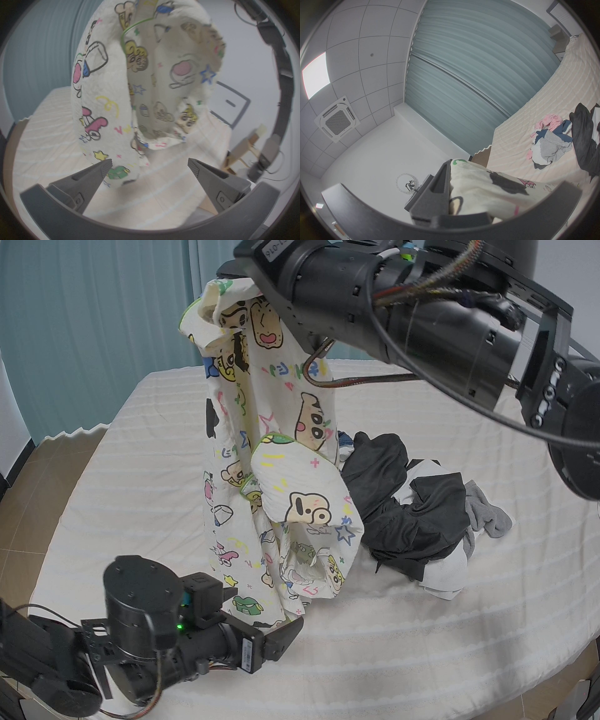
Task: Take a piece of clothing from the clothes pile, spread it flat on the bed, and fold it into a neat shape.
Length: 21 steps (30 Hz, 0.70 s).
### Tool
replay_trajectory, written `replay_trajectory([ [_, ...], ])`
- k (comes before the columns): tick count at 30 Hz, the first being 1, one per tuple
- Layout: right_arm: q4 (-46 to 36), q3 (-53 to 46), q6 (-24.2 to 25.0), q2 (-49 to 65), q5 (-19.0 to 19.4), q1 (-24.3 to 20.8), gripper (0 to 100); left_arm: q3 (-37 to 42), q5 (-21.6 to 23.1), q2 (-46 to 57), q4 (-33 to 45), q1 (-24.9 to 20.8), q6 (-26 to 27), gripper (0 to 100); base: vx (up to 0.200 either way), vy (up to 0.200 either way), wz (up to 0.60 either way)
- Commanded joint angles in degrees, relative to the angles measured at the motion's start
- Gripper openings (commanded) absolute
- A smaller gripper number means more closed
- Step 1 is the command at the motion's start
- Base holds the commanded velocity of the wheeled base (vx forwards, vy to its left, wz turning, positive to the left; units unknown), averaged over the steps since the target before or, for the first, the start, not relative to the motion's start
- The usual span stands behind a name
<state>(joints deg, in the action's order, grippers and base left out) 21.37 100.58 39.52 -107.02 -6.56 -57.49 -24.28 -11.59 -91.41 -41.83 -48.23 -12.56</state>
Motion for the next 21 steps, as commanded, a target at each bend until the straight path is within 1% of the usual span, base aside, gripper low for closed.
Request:
replay_trajectory([
  [1,0.08,-0.21,0.12,0.94,-0.21,-0.25,0,-1.29,-12.23,-13.98,-8.36,-4.33,-0.54,100,0.000,0.000,0.00],
  [2,0.08,-0.21,0.03,0.94,-0.21,-0.25,0,-1.38,-12.40,-14.06,-8.27,-4.33,-0.54,100,0.000,0.000,0.00],
  [3,0.08,-0.30,0.12,1.20,-0.21,-0.25,0,-2.26,-13.72,-14.77,-8.18,-4.33,0.08,100,0.000,0.000,0.00],
  [4,0.08,-0.30,0.12,1.20,-0.21,-0.25,0,-2.26,-13.72,-14.77,-8.18,-4.33,0.08,100,0.000,0.000,0.00],
  [6,0.08,-0.39,0.12,1.73,-0.21,-0.17,0,-3.31,-14.07,-16.26,-8.62,-4.33,2.45,100,0.000,0.000,0.00],
  [8,0.08,-0.39,0.12,1.90,-0.21,-0.17,0,-3.84,-14.60,-17.14,-8.71,-4.33,3.33,100,0.000,0.000,0.00],
  [11,0.08,-0.57,0.20,1.99,-0.21,-0.17,0,-6.21,-17.67,-18.81,-8.71,-4.07,3.42,100,0.000,0.000,0.00],
  [12,0.08,-0.57,0.20,1.99,-0.21,-0.17,0,-6.30,-17.85,-18.81,-8.71,-4.07,3.42,100,0.000,0.000,0.00],
  [13,0.08,-0.65,0.20,2.08,-0.21,0.01,0,-6.92,-19.34,-18.99,-8.71,-3.81,3.59,100,0.000,0.000,0.00],
  [18,0.25,-1.44,0.38,2.17,-0.21,0.45,0,-7.18,-22.42,-18.99,-8.71,-2.93,3.68,100,0.000,0.000,0.00],
  [21,0.25,-1.62,1.35,2.17,-0.21,0.63,0,-7.53,-24.00,-18.99,-8.71,-1.96,3.77,100,0.000,0.000,0.00],
])
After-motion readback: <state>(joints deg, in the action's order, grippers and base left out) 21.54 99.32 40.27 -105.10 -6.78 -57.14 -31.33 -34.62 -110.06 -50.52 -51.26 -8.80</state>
